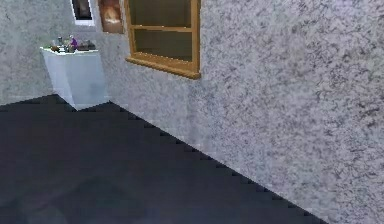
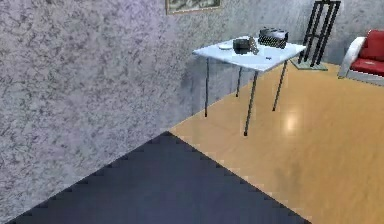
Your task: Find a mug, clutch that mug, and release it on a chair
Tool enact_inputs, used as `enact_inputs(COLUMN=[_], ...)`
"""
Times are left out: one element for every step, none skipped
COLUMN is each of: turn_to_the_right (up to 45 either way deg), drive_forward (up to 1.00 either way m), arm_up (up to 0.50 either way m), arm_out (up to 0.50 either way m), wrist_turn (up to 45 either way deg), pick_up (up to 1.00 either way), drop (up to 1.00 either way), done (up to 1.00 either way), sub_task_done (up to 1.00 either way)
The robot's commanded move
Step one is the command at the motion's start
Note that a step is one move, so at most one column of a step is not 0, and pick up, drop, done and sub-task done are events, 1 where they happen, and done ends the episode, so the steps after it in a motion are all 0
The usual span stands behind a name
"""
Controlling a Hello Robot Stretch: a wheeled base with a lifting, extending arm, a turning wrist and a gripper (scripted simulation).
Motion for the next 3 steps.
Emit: enact_inputs(turn_to_the_right=[-9.0, 0.0, -36.0], drive_forward=[0.0, 0.6, 0.0], arm_up=[0.0, 0.0, 0.0], arm_out=[0.0, 0.0, 0.0], wrist_turn=[0.0, 0.0, 0.0], pick_up=[0.0, 0.0, 0.0], drop=[0.0, 0.0, 0.0], done=[0.0, 0.0, 0.0], sub_task_done=[0.0, 0.0, 0.0])
